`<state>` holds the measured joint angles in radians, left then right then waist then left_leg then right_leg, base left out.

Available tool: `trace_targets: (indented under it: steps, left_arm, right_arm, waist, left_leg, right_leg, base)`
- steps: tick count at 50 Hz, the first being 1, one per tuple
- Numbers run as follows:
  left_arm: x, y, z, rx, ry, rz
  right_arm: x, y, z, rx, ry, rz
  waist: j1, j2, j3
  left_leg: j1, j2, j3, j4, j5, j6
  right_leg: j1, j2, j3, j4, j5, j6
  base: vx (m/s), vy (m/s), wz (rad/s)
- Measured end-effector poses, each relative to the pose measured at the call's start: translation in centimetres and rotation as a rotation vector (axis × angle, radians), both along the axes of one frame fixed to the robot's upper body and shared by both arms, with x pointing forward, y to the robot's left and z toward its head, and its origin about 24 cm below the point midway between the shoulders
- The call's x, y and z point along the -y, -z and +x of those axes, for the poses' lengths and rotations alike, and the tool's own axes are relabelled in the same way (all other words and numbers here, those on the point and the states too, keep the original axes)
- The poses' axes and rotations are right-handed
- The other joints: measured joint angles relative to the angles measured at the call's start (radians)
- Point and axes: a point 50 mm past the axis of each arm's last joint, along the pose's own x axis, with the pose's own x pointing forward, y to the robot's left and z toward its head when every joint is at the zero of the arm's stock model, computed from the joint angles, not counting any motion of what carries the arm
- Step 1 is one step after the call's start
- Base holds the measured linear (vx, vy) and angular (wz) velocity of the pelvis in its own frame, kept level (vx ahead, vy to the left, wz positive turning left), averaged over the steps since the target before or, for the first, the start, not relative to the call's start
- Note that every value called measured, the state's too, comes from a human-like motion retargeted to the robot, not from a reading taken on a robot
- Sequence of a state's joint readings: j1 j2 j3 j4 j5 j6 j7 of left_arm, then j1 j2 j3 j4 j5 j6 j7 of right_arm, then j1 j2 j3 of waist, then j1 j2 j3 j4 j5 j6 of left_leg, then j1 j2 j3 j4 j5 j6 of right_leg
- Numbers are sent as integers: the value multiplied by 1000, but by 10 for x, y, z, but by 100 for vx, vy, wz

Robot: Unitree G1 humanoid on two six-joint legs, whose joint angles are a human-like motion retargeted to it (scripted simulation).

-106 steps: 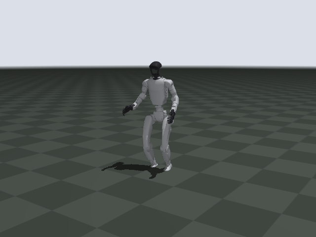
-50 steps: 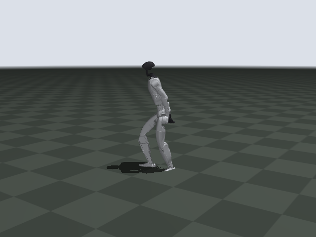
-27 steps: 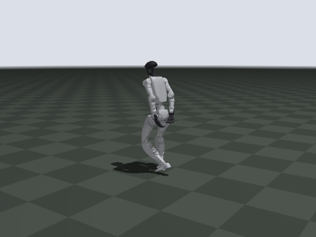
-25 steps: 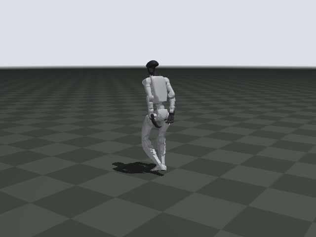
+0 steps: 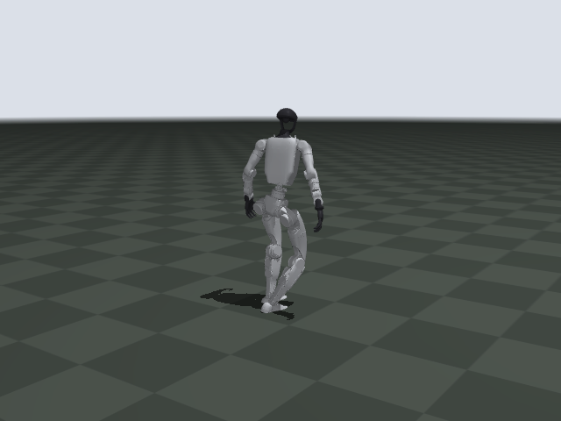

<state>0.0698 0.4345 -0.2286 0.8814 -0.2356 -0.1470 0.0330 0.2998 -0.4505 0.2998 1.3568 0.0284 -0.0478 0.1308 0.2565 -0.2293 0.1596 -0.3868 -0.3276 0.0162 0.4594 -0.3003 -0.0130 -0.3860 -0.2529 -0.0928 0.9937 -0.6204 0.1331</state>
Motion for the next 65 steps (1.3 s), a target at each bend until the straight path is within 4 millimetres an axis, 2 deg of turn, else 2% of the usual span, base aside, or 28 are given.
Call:
trace_targets:
  steps: [2, 4, 5, 7, 11, 14, 17, 20, 23, 27, 30, 33, 35, 40, 42, 45, 51, 55, 58, 60, 65]
  left_arm:
    - [14, 12, -16, -76, 52, -39]
    - [25, 23, -37, -165, 101, -73]
    - [29, 28, -48, -213, 125, -88]
    - [35, 37, -76, -319, 164, -116]
    - [51, 48, -127, -502, 242, -182]
    - [64, 50, -156, -601, 299, -237]
    - [77, 51, -174, -662, 366, -294]
    - [87, 51, -180, -699, 444, -339]
    - [93, 51, -180, -718, 525, -359]
    - [96, 51, -179, -741, 584, -370]
    - [95, 50, -178, -751, 619, -376]
    - [97, 48, -185, -771, 648, -387]
    - [95, 46, -184, -780, 668, -394]
    - [99, 43, -200, -816, 692, -423]
    - [100, 41, -200, -822, 721, -436]
    - [104, 40, -208, -834, 740, -444]
    - [112, 42, -197, -790, 745, -426]
    - [120, 43, -179, -714, 708, -443]
    - [129, 41, -171, -667, 682, -493]
    - [137, 39, -172, -652, 668, -532]
    - [141, 36, -177, -649, 620, -599]
  right_arm:
    - [-12, 5, 2, 20, 10, 48]
    - [-31, 11, 5, 44, 18, 127]
    - [-43, 15, 7, 57, 22, 176]
    - [-68, 19, 7, 76, 41, 284]
    - [-116, 22, 4, 106, 109, 480]
    - [-142, 20, 3, 125, 169, 581]
    - [-159, 18, 5, 144, 201, 646]
    - [-170, 17, 11, 159, 190, 682]
    - [-177, 18, 18, 168, 147, 700]
    - [-180, 21, 27, 169, 72, 701]
    - [-178, 22, 34, 181, 27, 696]
    - [-175, 21, 37, 194, -2, 687]
    - [-167, 20, 44, 220, -28, 672]
    - [-158, 18, 51, 274, -70, 637]
    - [-149, 14, 59, 315, -92, 605]
    - [-146, 12, 66, 364, -108, 577]
    - [-141, 4, 90, 490, -127, 530]
    - [-141, -3, 105, 556, -129, 550]
    - [-140, -6, 107, 572, -90, 573]
    - [-139, -6, 101, 561, -47, 576]
    - [-130, -2, 81, 509, 85, 548]
  waist:
    - [-10, -13, 12]
    - [-15, -10, 13]
    - [-12, -1, 8]
    - [22, 86, -29]
    - [6, 139, -60]
    - [-27, 162, -73]
    - [-65, 164, -74]
    - [-100, 140, -68]
    - [-140, 76, -70]
    - [-171, 46, -80]
    - [-190, 46, -87]
    - [-196, 35, -74]
    - [-226, 21, -90]
    - [-231, -9, -78]
    - [-248, -30, -75]
    - [-247, -64, -55]
    - [-225, -89, -4]
    - [-201, -66, 8]
    - [-203, -59, 3]
    - [-217, -75, 9]
    - [-248, -121, 3]
  left_leg:
    - [-38, 23, 20, 110, -58, 9]
    - [-64, 76, 40, 276, -136, 23]
    - [-73, 119, 47, 375, -185, 31]
    - [-64, 285, 25, 592, -293, 28]
    - [74, 382, -11, 743, -336, 26]
    - [185, 389, -27, 725, -349, 20]
    - [254, 364, -23, 629, -393, 30]
    - [270, 329, 15, 499, -478, 73]
    - [236, 275, 84, 347, -489, 123]
    - [162, 275, 151, 253, -467, 139]
    - [109, 298, 170, 223, -438, 125]
    - [51, 324, 198, 271, -413, 95]
    - [62, 286, 186, 150, -346, 91]
    - [-29, 277, 206, 217, -324, 70]
    - [15, 213, 192, 69, -255, 83]
    - [-49, 186, 203, 131, -246, 89]
    - [-112, 145, 187, 82, -148, 84]
    - [-138, 171, 182, -60, -32, 51]
    - [-160, 188, 209, -168, 36, 33]
    - [-174, 175, 241, -174, 53, 29]
    - [-175, 177, 315, 58, -51, 64]
  right_leg:
    - [-15, -7, 3, -4, -2, 6]
    - [-31, 26, 18, -11, 9, 9]
    - [-36, 62, 28, -22, 20, 7]
    - [-32, 231, 36, -93, 80, -22]
    - [-84, 367, 82, -97, 131, -47]
    - [-135, 430, 107, -86, 170, -49]
    - [-195, 454, 127, -81, 207, -33]
    - [-258, 445, 149, -100, 239, 5]
    - [-335, 377, 179, -141, 283, 51]
    - [-397, 326, 159, -211, 271, 55]
    - [-400, 310, 130, -221, 248, 53]
    - [-392, 284, 118, -119, 196, 37]
    - [-366, 231, 109, -86, 155, 28]
    - [-294, 134, 126, 113, 68, 3]
    - [-248, 62, 145, 168, 38, 10]
    - [-198, -9, 186, 263, 4, 17]
    - [-134, -81, 212, 255, -125, 4]
    - [-176, -67, 167, 174, -215, -59]
    - [-234, -70, 130, 138, -212, -80]
    - [-264, -105, 118, 138, -207, -74]
    - [-312, -149, 113, 119, -163, -35]
  base:
    - [-35, 5, -147]
    - [-30, 5, -174]
    - [-27, 4, -242]
    - [-28, 4, -264]
    - [-31, 4, -191]
    - [-35, 6, -131]
    - [-40, 10, -90]
    - [-45, 13, -56]
    - [-50, 13, -24]
    - [-49, 7, -28]
    - [-44, -2, -7]
    - [-45, -11, 14]
    - [-33, -12, 64]
    - [-40, -17, 45]
    - [-35, -16, 78]
    - [-45, -17, 54]
    - [-44, -16, 43]
    - [-45, -18, 24]
    - [-43, -18, 41]
    - [-40, -18, 58]
    - [-33, -14, 28]
